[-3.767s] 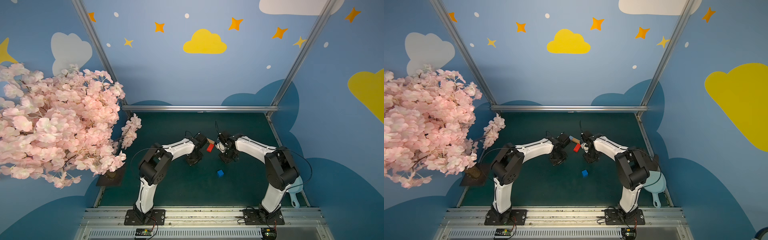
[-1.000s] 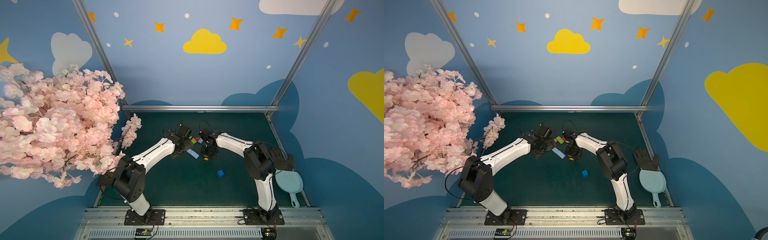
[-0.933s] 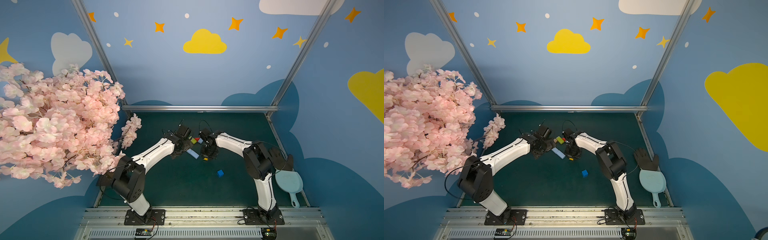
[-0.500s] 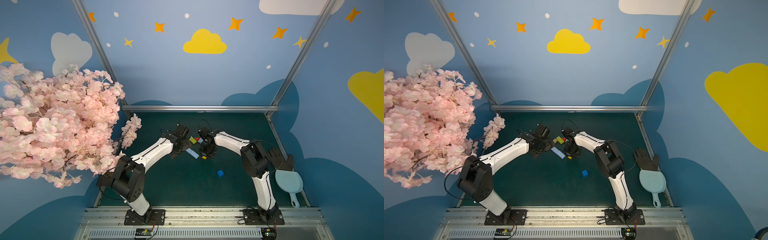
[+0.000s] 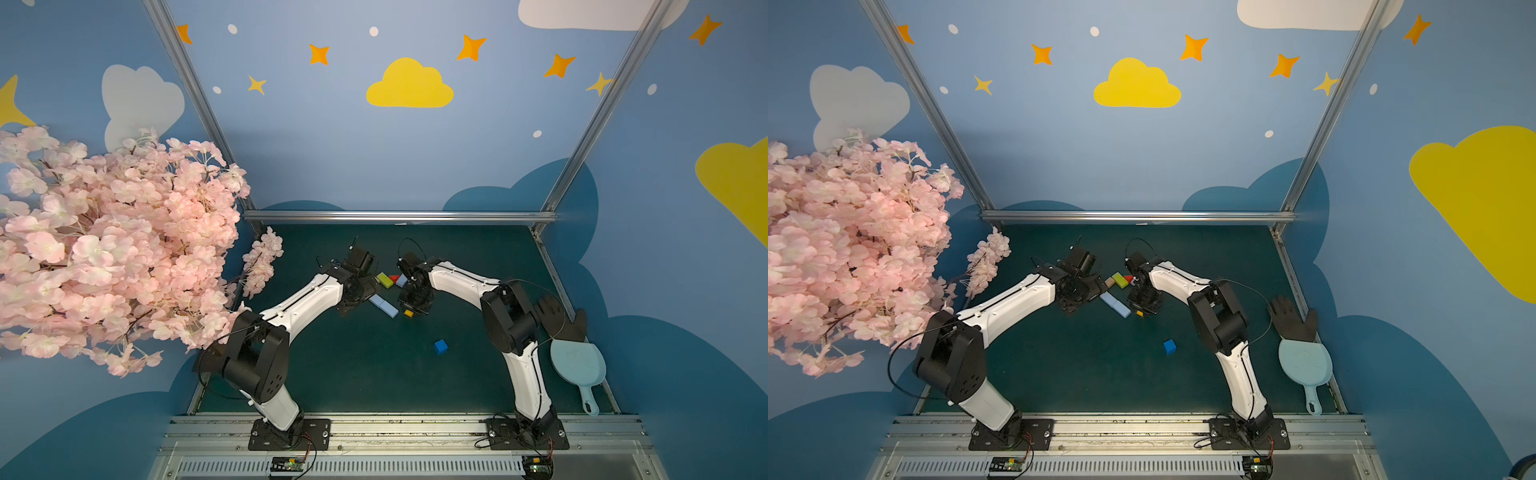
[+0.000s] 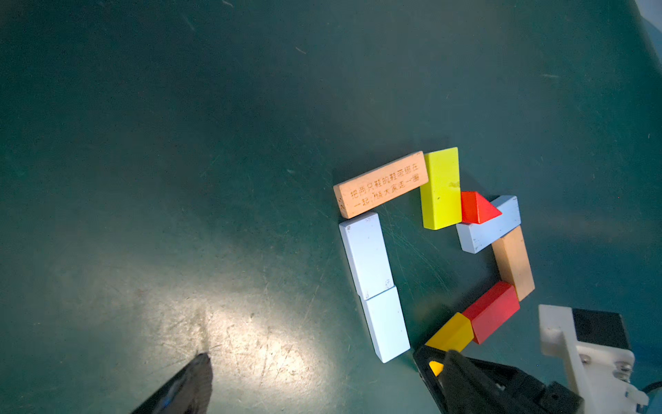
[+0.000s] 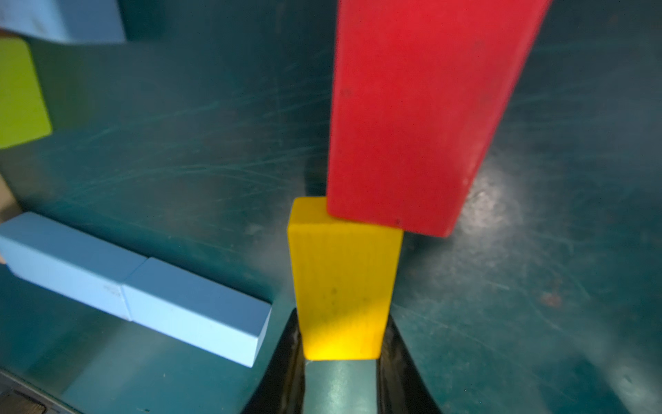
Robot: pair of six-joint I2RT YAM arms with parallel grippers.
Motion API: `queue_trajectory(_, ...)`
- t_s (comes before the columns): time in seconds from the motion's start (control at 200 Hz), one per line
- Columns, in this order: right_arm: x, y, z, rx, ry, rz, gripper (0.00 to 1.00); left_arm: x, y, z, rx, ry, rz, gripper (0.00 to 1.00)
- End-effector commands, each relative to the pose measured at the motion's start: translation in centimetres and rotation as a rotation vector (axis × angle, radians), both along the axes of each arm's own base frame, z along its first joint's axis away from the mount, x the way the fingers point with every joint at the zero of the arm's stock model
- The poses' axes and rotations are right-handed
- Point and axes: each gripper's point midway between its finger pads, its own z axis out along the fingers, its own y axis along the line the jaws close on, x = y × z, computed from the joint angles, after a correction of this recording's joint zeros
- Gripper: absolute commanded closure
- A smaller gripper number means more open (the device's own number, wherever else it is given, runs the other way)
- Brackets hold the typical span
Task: Assemble a heart with building blocks
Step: Assemble the building block at the center of the board.
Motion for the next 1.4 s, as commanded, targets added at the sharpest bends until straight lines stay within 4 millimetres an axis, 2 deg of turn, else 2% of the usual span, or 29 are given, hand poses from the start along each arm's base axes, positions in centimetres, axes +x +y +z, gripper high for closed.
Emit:
queue_trajectory(0.0,-1.1,-1.2,-1.6,-0.081,0.06,-0.023,1.0,-0.1,0.3,-0.7,0.006,0.024,-0.007,0.0)
queue_trajectory(0.225,-1.4,-1.9,-1.4,-0.111,0.063,-0.036,1.0,-0.1,0.6,-1.0,-0.003,0.037,-0.005,0.0)
queue_trajectory(0.515,-1.4,-1.8,-1.3,-0.122,0.06,-0.036,1.0,0.0,0.8,-1.0,-0.012,0.041,-0.001,0.0)
queue_trajectory(1.011,-1.9,-1.8,-2.7,-0.127,0.11,-0.049,1.0,-0.1,1.5,-1.5,-0.023,0.06,0.013,0.0)
queue_trajectory(1.311,-2.1,-2.1,-3.1,-0.143,0.129,-0.067,0.56,-0.1,1.8,-1.5,-0.03,0.065,0.014,0.0)
queue_trajectory(1.396,-2.2,-2.3,-3.3,-0.147,0.141,-0.071,0.37,-0.1,1.8,-1.5,-0.031,0.064,0.013,0.0)
